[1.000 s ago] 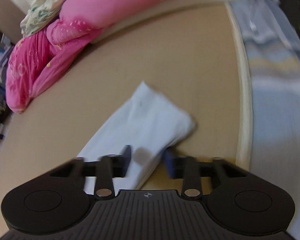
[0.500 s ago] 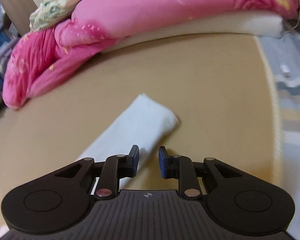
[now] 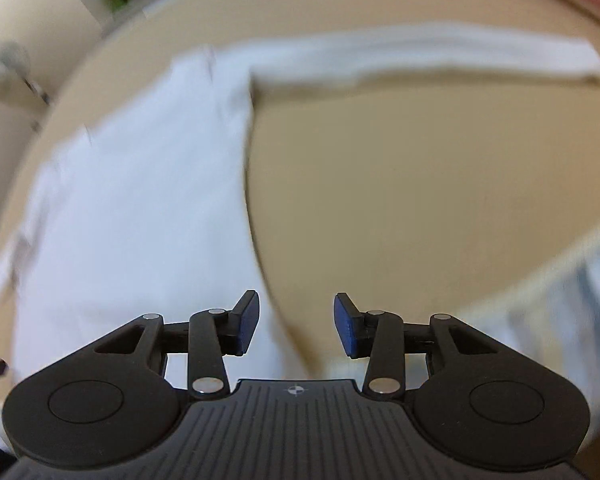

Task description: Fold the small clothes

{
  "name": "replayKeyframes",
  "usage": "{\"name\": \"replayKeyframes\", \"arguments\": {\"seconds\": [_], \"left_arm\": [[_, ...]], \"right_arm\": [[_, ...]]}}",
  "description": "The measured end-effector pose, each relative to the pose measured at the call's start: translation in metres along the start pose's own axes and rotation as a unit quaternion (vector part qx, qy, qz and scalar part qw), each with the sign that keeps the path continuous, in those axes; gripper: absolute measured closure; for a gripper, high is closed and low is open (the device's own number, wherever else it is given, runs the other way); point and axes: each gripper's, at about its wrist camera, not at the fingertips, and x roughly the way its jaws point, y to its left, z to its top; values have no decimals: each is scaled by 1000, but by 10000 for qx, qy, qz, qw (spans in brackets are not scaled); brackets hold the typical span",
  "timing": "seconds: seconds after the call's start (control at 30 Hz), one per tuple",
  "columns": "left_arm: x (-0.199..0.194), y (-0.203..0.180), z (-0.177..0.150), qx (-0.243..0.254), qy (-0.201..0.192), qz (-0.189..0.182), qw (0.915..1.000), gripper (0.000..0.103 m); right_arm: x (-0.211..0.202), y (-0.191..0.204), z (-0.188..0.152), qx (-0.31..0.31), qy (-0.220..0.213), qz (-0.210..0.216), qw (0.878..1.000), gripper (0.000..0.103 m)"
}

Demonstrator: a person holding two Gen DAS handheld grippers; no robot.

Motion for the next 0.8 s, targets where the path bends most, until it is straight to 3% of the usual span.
{"name": "replayKeyframes", "arguments": {"seconds": [0.07,0.17,0.2,0.23,0.27,0.37,0.5,0.6,0.73,0.8], "left_arm": [[3,1,-19,134,163,173,9996,71],[-3,-3,-34,482,31,273,9985,73],[-4,-2,-36,510,38,278,9983,80],[-4,0,-39,520,93,254,9983,97],[-5,0,-41,526,116,210,9983,97],[-27,-1,-46,648,-221,155,9975,98],[-78,19,-61,147,-775,-522,9955,98],[-85,22,-80,90,-645,-611,9960,98],[-59,-1,-83,669,-247,126,9974,96],[-61,-9,-80,824,-562,310,9945,96]], "right_arm": [[7,4,-16,-42,173,-191,9997,60],[5,12,-48,-309,160,-324,9989,60],[4,12,-50,-309,103,-300,9990,62],[4,12,-53,-284,72,-267,9992,81],[3,9,-48,-224,87,-158,9996,98],[-15,4,-50,11,-197,114,9997,99],[-71,-11,-50,444,-951,662,9923,100],[-89,-10,-61,149,-1155,14,9932,100],[-50,-11,-77,52,-344,-556,9978,98],[-48,-4,-78,-29,-693,-1082,9917,94]]}}
